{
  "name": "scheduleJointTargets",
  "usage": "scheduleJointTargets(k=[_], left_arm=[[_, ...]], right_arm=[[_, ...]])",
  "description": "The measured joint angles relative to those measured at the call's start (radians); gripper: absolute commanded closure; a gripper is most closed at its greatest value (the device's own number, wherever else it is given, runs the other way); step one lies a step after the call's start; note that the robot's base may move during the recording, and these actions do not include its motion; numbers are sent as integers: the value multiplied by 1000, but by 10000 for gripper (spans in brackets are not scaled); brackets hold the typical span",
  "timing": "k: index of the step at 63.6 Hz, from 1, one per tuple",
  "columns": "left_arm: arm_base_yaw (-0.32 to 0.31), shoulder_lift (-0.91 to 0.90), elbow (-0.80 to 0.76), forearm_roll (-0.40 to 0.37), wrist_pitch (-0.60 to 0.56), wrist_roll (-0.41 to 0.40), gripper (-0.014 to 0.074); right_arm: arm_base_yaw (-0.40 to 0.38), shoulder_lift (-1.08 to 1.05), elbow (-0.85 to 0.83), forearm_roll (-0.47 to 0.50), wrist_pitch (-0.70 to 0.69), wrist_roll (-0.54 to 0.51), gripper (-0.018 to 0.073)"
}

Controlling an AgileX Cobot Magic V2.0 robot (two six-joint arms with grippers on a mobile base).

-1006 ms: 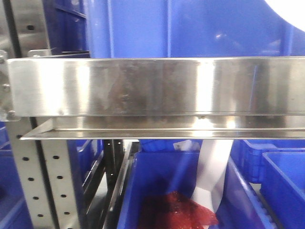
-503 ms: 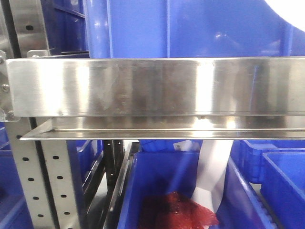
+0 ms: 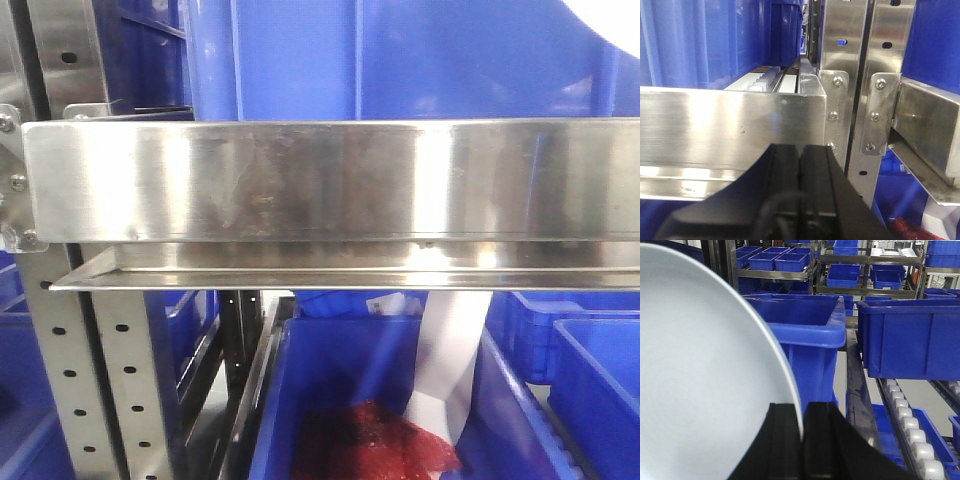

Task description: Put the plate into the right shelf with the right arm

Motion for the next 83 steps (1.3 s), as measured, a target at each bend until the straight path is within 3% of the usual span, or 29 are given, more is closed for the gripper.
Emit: scheduleJointTargets(k=[22,44,83], left_arm=[[0,0,0,0,0,0,724],[0,0,0,0,0,0,724],[0,0,0,0,0,0,724]], right_arm=[[0,0,-17,52,57,0,497],[0,34,-217,127,77,0,497],[4,552,-632,139,27,0,497]])
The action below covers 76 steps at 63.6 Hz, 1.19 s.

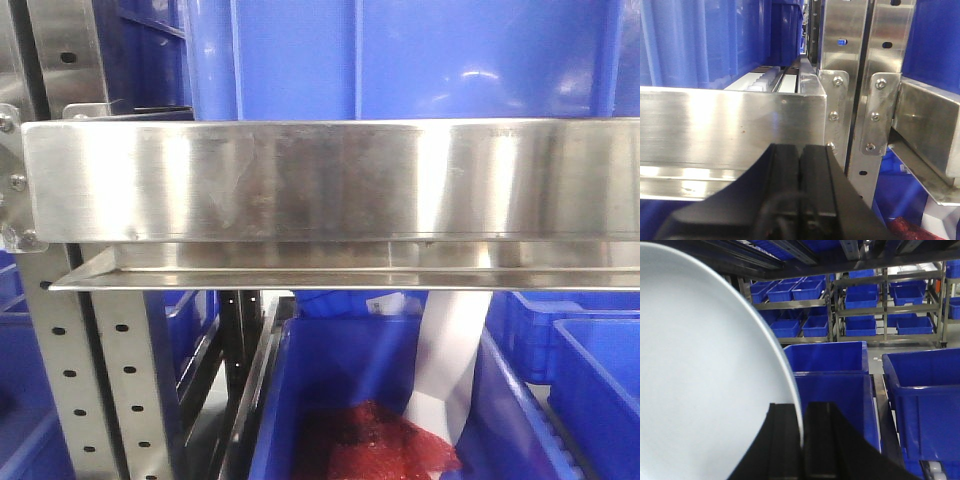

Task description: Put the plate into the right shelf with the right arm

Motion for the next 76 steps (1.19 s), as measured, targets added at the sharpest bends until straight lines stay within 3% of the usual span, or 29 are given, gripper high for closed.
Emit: scheduleJointTargets(k=[28,34,44,49,58,62,72,76], left_arm=[[0,0,0,0,0,0,724],[0,0,0,0,0,0,724],[0,0,0,0,0,0,724],[0,0,0,0,0,0,724],[0,0,0,0,0,0,724],[0,0,0,0,0,0,724],[0,0,0,0,0,0,724],[0,0,0,0,0,0,724]], right_arm=[[101,398,-163,4,-79,0,474],[101,455,-163,4,-73,0,372],[101,483,-163,6,-69,0,66],[101,484,-163,6,-67,0,-5],[101,484,-181,6,-42,0,79],[101,482,-191,6,-25,0,163],[32,434,-196,6,11,0,498],[-20,401,-196,6,31,0,503]])
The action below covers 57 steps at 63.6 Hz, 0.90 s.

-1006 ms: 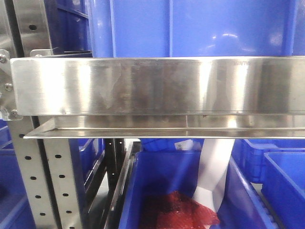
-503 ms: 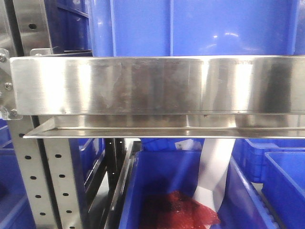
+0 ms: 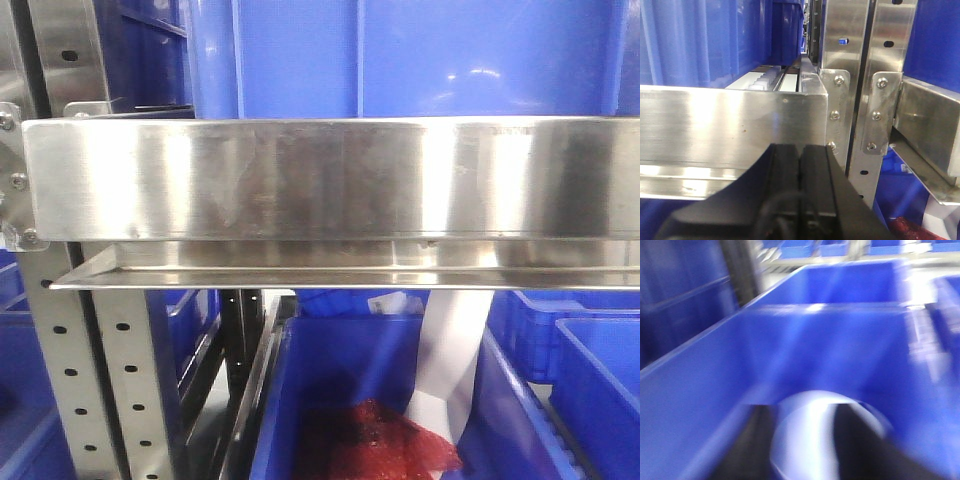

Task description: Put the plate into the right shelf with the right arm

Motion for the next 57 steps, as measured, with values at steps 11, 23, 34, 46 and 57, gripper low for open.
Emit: scheduleJointTargets(k=[11,23,34,46,57], left_arm=[[0,0,0,0,0,0,724],[0,0,0,0,0,0,724],[0,0,0,0,0,0,724],[0,0,0,0,0,0,724],[0,0,0,0,0,0,724]], right_arm=[[-148,-113,0,-6,151,0,505],[-170,-263,91,-10,281,-50,505],[-170,-459,301,-8,205,-77,505],[-170,-721,584,-8,64,-81,505],[-170,-947,774,-8,9,-83,505]])
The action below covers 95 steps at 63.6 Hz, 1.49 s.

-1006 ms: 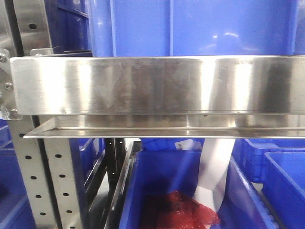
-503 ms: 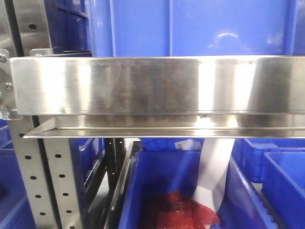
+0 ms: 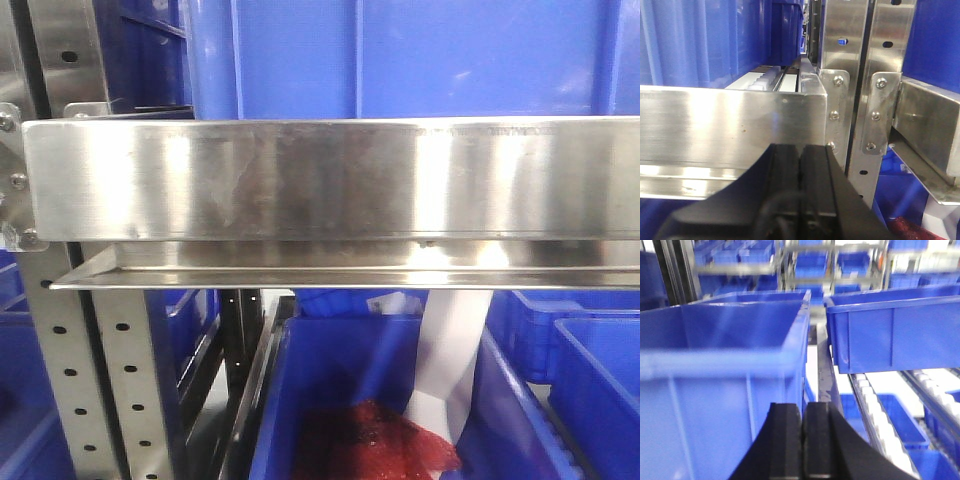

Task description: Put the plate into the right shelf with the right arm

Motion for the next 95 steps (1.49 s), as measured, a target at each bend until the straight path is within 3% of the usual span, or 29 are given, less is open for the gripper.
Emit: scheduleJointTargets(k=[16,50,62,70,81,95], left_arm=[[0,0,0,0,0,0,724],[0,0,0,0,0,0,724],[0,0,0,0,0,0,724],[0,0,0,0,0,0,724],[0,0,0,0,0,0,724],[0,0,0,0,0,0,724]], right_arm=[[0,-185,93,2,-7,-1,505],[0,-195,97,3,-18,-2,505],[0,-197,187,-8,-93,0,505],[0,-230,298,-31,-183,70,505],[4,-303,461,-147,-306,203,505],[60,-305,545,-196,-344,225,505]])
